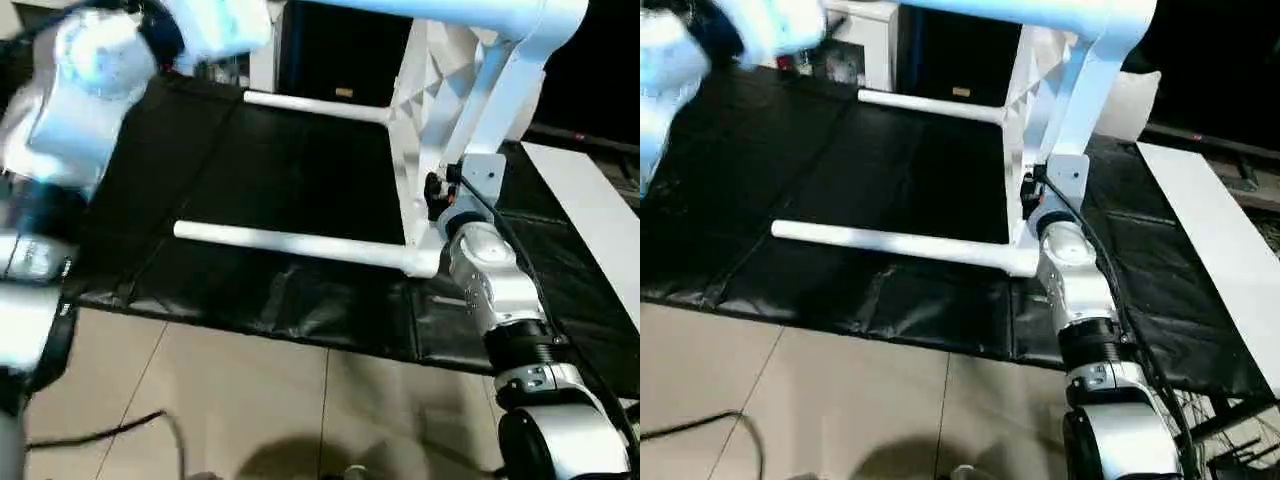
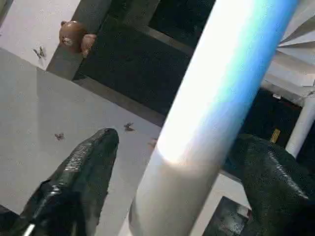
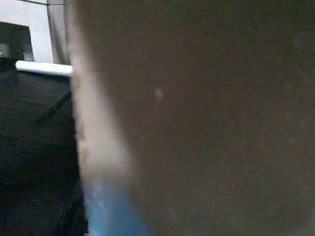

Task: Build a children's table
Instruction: Flip table

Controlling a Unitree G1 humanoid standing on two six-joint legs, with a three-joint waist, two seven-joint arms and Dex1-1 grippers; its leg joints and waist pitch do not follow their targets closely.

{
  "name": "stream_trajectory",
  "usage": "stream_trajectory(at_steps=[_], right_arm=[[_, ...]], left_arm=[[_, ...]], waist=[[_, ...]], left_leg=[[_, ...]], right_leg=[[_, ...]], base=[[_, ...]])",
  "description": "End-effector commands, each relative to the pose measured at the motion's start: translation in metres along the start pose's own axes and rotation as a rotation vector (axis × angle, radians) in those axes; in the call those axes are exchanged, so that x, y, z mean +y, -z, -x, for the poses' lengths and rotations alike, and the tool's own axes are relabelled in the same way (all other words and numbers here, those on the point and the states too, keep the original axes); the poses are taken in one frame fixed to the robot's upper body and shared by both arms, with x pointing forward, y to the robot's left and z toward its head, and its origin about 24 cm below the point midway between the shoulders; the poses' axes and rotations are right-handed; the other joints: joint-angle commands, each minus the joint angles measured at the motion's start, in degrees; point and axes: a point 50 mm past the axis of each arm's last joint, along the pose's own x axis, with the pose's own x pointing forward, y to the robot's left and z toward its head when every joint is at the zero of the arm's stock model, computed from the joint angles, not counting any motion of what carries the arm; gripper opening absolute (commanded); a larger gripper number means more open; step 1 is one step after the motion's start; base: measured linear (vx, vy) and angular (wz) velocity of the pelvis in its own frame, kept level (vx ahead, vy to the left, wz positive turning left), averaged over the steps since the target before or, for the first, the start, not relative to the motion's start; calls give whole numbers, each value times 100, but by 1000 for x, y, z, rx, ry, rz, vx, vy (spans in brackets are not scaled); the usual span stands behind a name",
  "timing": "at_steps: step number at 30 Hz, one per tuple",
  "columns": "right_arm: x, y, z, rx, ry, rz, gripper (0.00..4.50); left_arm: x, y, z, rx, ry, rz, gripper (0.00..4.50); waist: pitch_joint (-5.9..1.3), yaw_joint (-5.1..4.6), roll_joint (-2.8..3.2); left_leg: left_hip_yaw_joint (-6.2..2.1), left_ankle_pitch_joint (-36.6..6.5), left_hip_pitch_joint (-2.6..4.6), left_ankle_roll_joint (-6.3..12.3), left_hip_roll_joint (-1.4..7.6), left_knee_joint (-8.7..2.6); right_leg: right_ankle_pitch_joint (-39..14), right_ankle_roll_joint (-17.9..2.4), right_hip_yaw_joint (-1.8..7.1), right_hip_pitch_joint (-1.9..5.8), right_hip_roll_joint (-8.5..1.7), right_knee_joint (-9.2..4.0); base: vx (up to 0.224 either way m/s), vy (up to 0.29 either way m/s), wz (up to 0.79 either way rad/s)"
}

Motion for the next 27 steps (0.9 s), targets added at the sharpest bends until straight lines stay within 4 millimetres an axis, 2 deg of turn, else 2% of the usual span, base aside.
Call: stream_trajectory(at_steps=[1,2,3,4,5,8,9,12,16,17,18,19,20,21,22,23,24,26,27], right_arm=[[-5,-9,0,-34,6,76,198],[-6,-10,1,-40,1,95,198],[-6,-10,1,-43,1,102,198],[-7,-11,2,-45,2,105,198],[-9,-13,2,-50,6,110,198],[-11,-16,2,-57,13,120,198],[-12,-18,2,-61,13,127,198],[-15,-25,2,-75,7,156,198],[-19,-45,1,-106,-12,189,198],[-20,-48,1,-111,-16,193,198],[-21,-49,1,-113,-18,194,198],[-27,-64,0,-127,-55,262,198],[-34,-78,-2,-130,-90,306,198],[-34,-78,-2,-130,-90,306,198],[-40,-94,-2,-133,-124,326,198],[-44,-106,-3,-147,-138,344,198],[-45,-108,-3,-148,-144,349,198],[-56,-142,-3,-165,-185,397,198],[-57,-147,-2,-167,-193,404,198]], left_arm=[[0,-2,-3,-5,2,-6,371],[-1,-1,-4,-6,15,1,366],[-2,-1,-4,-8,18,3,354],[-2,-1,-5,-10,21,9,339],[-3,-1,-5,-16,22,17,339],[-4,-1,-6,-28,30,30,310],[-5,-2,-6,-32,33,34,298],[-5,-5,-6,-45,42,58,294],[-7,-9,-6,-57,41,135,255],[-8,-9,-6,-56,44,148,248],[-8,-9,-6,-56,45,153,239],[-14,-6,-4,-44,49,217,234],[-20,-3,-1,-34,51,292,232],[-20,-3,-1,-34,51,292,229],[-26,1,3,-19,47,371,226],[-29,4,6,1,43,403,225],[-30,5,7,5,40,417,224],[-41,16,19,56,21,562,221],[-43,17,21,65,22,577,220]], waist=[[-406,42,135],[-412,44,139],[-414,49,188],[-410,42,177],[-413,57,203],[-403,69,182],[-395,76,208],[-390,85,194],[-389,127,213],[-393,143,189],[-396,148,208],[-394,147,219],[-388,152,197],[-395,153,172],[-408,173,249],[-387,153,231],[-390,159,222],[-376,159,247],[-385,162,245]], left_leg=[[7,-1554,86,-478,16,-439],[11,-1488,84,-471,15,-435],[7,-1463,91,-478,17,-436],[12,-1467,92,-474,20,-439],[13,-1444,104,-473,26,-435],[28,-1428,100,-442,12,-432],[24,-1467,107,-448,16,-434],[24,-1549,114,-462,20,-434],[43,-1379,114,-445,22,-424],[50,-1260,96,-414,14,-416],[52,-1196,97,-401,13,-411],[60,-1080,84,-368,9,-402],[68,-971,62,-333,4,-393],[76,-907,56,-301,-3,-381],[90,-733,50,-210,-13,-362],[96,-677,11,-161,-30,-362],[101,-699,24,-151,-31,-353],[106,-765,23,-90,-27,-339],[109,-782,34,-78,-19,-332]], right_leg=[[-1597,-751,133,280,-262,-440],[-1518,-776,134,285,-261,-429],[-1456,-795,134,284,-262,-418],[-1425,-802,133,279,-256,-428],[-1314,-842,137,290,-258,-411],[-1341,-860,139,299,-252,-424],[-1405,-852,141,287,-259,-430],[-1572,-811,138,278,-256,-443],[-1364,-848,147,299,-246,-421],[-1282,-848,149,324,-244,-410],[-1222,-864,153,330,-249,-398],[-1119,-894,156,341,-249,-391],[-1019,-950,152,372,-239,-374],[-953,-982,152,400,-227,-360],[-759,-1037,166,407,-232,-339],[-793,-1039,156,419,-220,-357],[-867,-1028,156,420,-221,-366],[-1172,-1044,161,410,-233,-391],[-1216,-1052,159,410,-232,-395]], base=[[0,0,0],[0,0,0],[0,0,0],[0,0,0],[0,0,0],[0,0,0],[0,0,0],[0,0,0],[0,0,0],[0,0,0],[0,0,0],[0,0,0],[0,0,0],[0,0,0],[0,0,0],[0,0,0],[0,0,0],[0,0,0],[0,0,0]])
